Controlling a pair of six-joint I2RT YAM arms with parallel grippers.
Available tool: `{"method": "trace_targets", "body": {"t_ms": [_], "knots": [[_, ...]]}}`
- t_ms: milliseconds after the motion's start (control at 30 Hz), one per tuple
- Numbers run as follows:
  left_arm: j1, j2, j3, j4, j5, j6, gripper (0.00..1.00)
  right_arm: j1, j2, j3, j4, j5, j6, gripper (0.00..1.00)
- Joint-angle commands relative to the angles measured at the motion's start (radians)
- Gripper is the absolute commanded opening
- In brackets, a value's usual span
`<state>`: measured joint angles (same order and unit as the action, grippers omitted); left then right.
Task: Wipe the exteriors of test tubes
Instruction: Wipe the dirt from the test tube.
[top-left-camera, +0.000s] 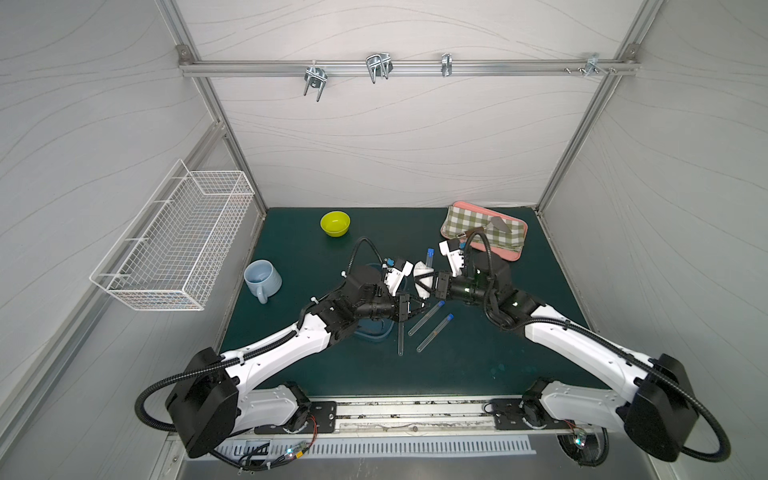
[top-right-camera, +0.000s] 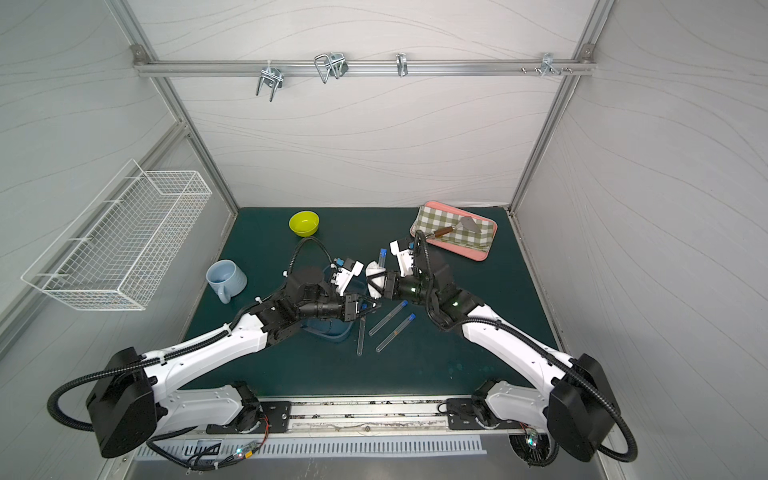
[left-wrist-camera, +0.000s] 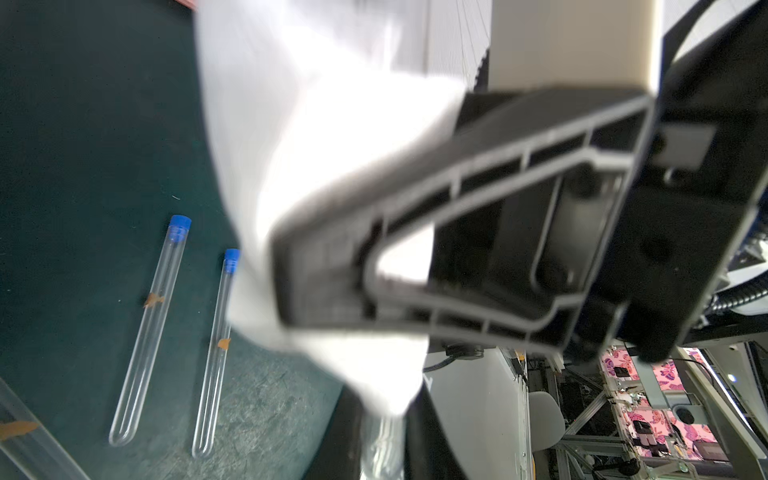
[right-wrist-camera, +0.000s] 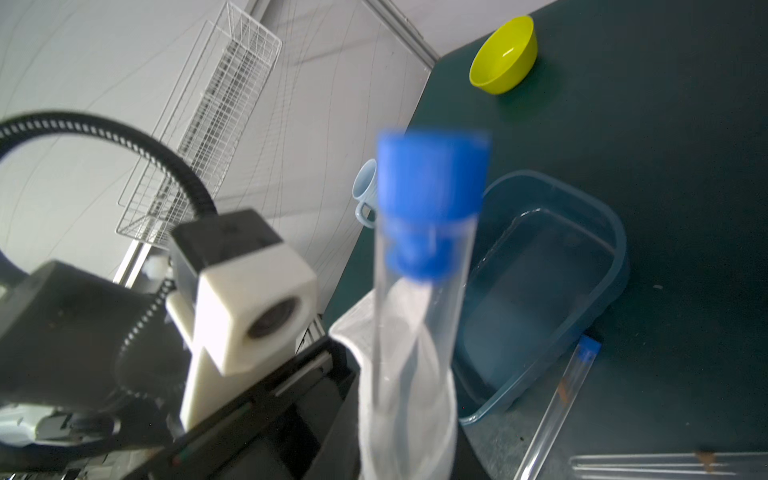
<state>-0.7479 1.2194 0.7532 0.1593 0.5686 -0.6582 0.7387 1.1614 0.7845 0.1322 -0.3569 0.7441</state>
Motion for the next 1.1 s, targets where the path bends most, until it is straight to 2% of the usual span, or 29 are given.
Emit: {"method": "trace_targets", "body": {"t_ms": [0, 267, 367, 467, 633, 800, 1067], "knots": [[0.002, -0.016, 0.032, 0.097, 0.007, 0.001, 0.07, -0.006, -0.001, -0.013, -0.021, 0.060, 0.016, 0.22], [0.001, -0.026, 0.024, 0.096, 0.004, 0.000, 0.07, -0.124, 0.116, 0.180, -0.049, -0.038, -0.069, 0.22], [0.002, -0.029, 0.025, 0.095, 0.002, 0.002, 0.07, -0.132, 0.136, 0.202, -0.051, -0.055, -0.075, 0.22], [0.001, -0.030, 0.026, 0.094, -0.001, 0.002, 0.07, -0.111, 0.111, 0.159, -0.035, -0.062, -0.046, 0.22], [0.002, -0.025, 0.029, 0.088, -0.001, 0.005, 0.07, -0.032, 0.022, 0.043, -0.039, 0.008, -0.004, 0.22], [0.002, -0.028, 0.029, 0.084, -0.001, 0.008, 0.07, -0.024, 0.009, -0.003, -0.020, 0.032, 0.014, 0.22], [0.002, -0.036, 0.034, 0.070, 0.002, 0.018, 0.07, -0.131, 0.132, 0.217, -0.098, -0.063, -0.088, 0.22]]}}
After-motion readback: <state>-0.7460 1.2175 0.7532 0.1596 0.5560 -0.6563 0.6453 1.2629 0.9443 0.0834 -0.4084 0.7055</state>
